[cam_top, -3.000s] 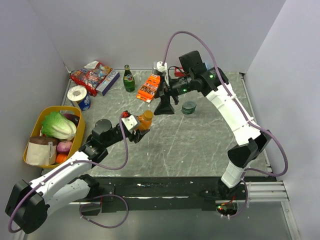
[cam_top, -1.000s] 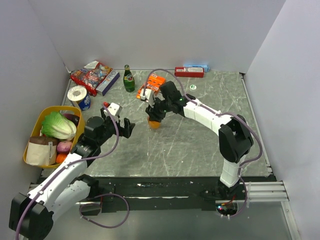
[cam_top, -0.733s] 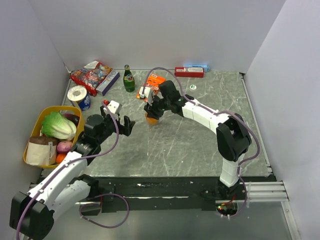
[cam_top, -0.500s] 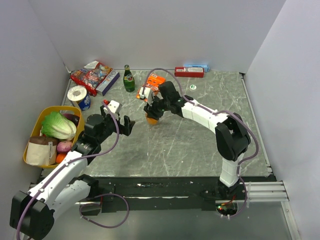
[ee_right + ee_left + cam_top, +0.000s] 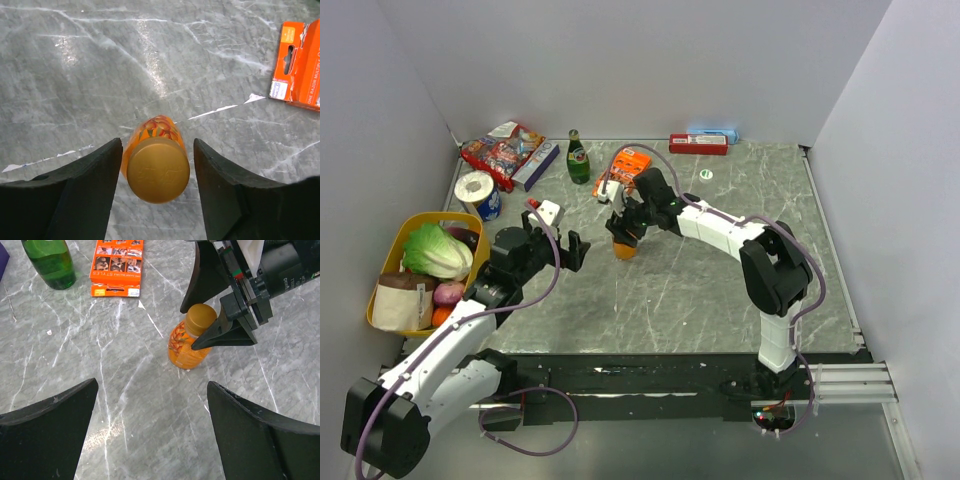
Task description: Screw on the bottle caps
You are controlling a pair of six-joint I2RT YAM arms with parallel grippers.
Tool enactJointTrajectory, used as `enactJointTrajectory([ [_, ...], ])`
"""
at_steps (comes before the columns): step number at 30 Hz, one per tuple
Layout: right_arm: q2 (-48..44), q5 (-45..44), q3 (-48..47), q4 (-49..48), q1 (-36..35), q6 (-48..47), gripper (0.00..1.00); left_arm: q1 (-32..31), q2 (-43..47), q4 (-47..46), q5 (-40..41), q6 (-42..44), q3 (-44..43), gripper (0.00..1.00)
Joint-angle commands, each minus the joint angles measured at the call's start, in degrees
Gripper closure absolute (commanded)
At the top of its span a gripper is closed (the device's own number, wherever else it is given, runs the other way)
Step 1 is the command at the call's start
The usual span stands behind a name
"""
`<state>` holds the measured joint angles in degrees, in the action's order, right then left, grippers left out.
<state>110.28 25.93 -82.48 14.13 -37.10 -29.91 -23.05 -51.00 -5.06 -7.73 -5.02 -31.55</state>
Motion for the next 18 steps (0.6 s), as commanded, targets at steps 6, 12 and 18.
enactJointTrajectory([
  [6, -3.57, -0.97, -3.47, 0.45, 0.28, 1.26, 0.14, 0.28, 0.29, -2.24, -2.03, 0.09, -2.02, 0.04],
  [12, -10.77, -8.69, -13.05, 11.34, 0.28, 7.84, 0.00, 0.28, 0.38, -1.62, -1.33, 0.27, -2.90, 0.04],
  [18, -17.81, -20.74, -12.72, 18.48, 0.36, 16.20, 0.00, 1.51, -2.34, -6.27, -0.01, -2.89, -2.29, 0.04],
])
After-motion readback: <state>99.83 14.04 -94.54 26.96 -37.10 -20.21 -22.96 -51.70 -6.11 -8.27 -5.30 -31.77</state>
